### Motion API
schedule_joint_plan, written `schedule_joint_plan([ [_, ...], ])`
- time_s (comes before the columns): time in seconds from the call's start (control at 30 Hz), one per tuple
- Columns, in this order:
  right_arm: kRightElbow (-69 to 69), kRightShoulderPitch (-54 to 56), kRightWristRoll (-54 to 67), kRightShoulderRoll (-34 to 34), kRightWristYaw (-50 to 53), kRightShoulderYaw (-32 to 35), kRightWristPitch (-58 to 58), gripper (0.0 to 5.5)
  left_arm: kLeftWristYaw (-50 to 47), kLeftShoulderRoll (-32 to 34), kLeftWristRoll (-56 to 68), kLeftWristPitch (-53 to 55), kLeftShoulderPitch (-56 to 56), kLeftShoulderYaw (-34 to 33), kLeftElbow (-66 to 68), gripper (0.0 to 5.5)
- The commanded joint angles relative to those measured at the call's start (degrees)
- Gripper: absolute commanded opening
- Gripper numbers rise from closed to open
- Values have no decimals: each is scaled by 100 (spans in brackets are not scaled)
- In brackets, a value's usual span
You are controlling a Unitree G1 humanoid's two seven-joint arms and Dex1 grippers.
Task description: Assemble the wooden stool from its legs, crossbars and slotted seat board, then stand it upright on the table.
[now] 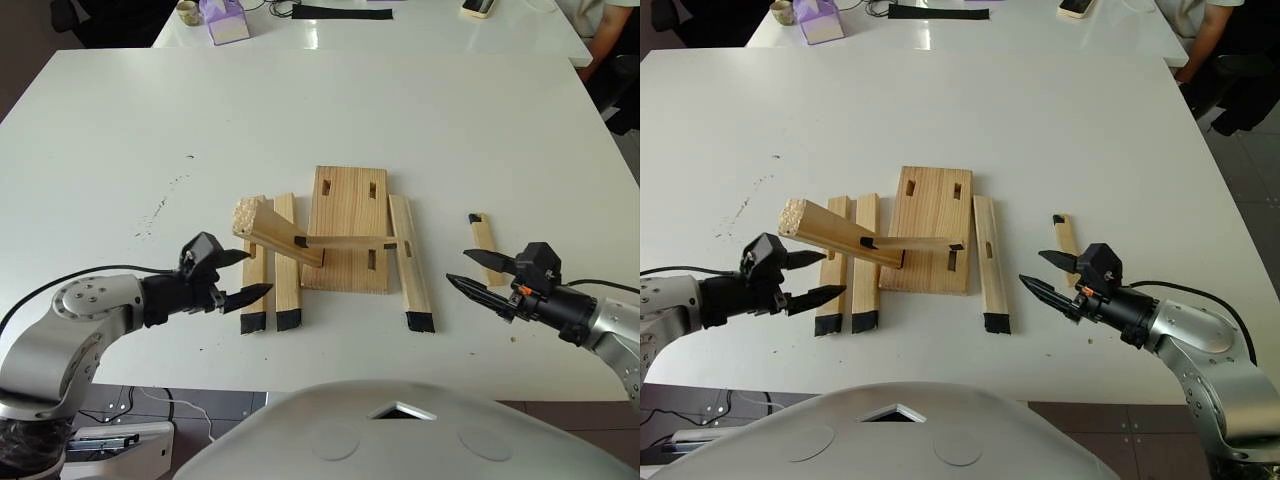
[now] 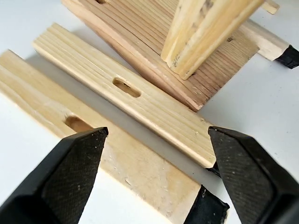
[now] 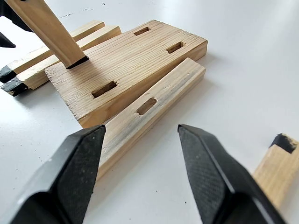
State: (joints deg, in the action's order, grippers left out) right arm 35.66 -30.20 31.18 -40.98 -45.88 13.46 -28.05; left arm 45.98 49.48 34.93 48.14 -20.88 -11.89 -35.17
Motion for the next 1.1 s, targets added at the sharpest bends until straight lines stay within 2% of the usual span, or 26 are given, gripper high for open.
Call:
schedule_joint_plan([
  [0.03,112,-83,-78,42,78,31,54,285,-465,126,-54,606,-78,-112,-288,395],
  [0.3,150,-213,-147,196,236,-35,144,285,-539,324,-417,499,-137,180,-363,395],
  [0.5,177,-273,-287,395,414,-170,230,285,-452,609,-846,303,8,388,214,395],
  [0.63,138,-271,-378,461,466,-267,309,285,-381,773,-1310,-229,-41,577,807,395],
  [0.8,105,-232,-401,462,462,-278,339,285,-202,845,-1647,-854,667,783,1708,395],
  [0.87,105,-240,-410,457,462,-291,347,285,-122,852,-1713,-951,1271,827,2120,395],
  [0.97,57,-193,-441,424,440,-306,354,285,-135,675,-1566,-663,2061,788,2539,395],
  [1.1,17,-160,-419,385,362,-288,347,285,-174,241,-829,381,2343,509,2173,395],
])
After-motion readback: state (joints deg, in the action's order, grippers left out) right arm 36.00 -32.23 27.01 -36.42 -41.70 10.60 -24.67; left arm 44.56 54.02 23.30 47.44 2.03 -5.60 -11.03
